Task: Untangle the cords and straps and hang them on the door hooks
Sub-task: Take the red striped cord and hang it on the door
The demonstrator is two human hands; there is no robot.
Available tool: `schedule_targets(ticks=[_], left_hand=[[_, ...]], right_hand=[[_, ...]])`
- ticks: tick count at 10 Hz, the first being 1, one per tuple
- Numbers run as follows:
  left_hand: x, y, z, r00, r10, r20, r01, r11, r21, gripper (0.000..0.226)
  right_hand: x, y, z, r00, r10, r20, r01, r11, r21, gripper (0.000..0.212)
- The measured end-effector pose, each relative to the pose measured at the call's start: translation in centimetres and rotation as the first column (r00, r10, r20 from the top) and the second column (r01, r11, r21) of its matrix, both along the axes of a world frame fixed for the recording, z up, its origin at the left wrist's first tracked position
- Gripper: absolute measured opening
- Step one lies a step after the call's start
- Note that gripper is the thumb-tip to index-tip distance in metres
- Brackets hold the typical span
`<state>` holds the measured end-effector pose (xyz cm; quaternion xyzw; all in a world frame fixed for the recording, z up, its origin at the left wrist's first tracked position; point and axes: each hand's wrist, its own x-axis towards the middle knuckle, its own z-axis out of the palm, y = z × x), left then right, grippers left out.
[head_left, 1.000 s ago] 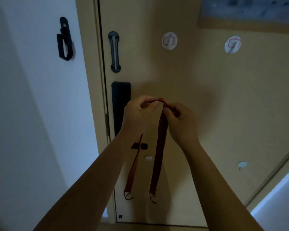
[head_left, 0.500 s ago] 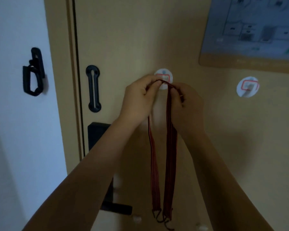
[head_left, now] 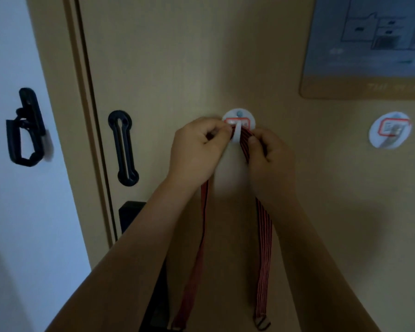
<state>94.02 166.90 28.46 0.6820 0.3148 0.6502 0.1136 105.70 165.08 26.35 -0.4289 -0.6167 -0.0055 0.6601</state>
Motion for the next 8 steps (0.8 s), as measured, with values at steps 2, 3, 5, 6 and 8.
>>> schedule_targets(ticks=[2,3,5,6,8], left_hand=[[0.2,-0.2,-1.5,0.997,0.076,0.017,-0.077,0.997,0.031,0.02],[0.2,-0.8,-3.8,0.985,0.151,-0.079,-0.139,0.98,0.142,0.026],[0.1,-3.0,-8.0,0.984,0.152,-0.093,-0.146,0.987,0.072,0.027],[-0.4,-4.7,-12.2,0.975,0.183,-0.127,-0.175,0.982,0.07,0.025],[-3.4,-9.9,-21.4,0.876,0.317,-0.362,-0.399,0.9,-0.176,0.038]], right_hand=[[-0.3,-0.2,-1.6,0.998,-0.055,0.013,0.055,0.998,-0.009,0.027],[-0.9,-0.9,-2.6,0.995,-0.089,0.038,0.089,0.996,-0.009,0.03],[-2.3,-2.6,-6.6,0.988,-0.138,0.07,0.132,0.988,0.079,0.029],[-2.7,-3.7,-10.7,0.995,-0.041,0.087,0.037,0.999,0.038,0.028],[-4.0,-6.4,-19.3,0.96,0.223,0.171,-0.182,0.957,-0.227,0.031]])
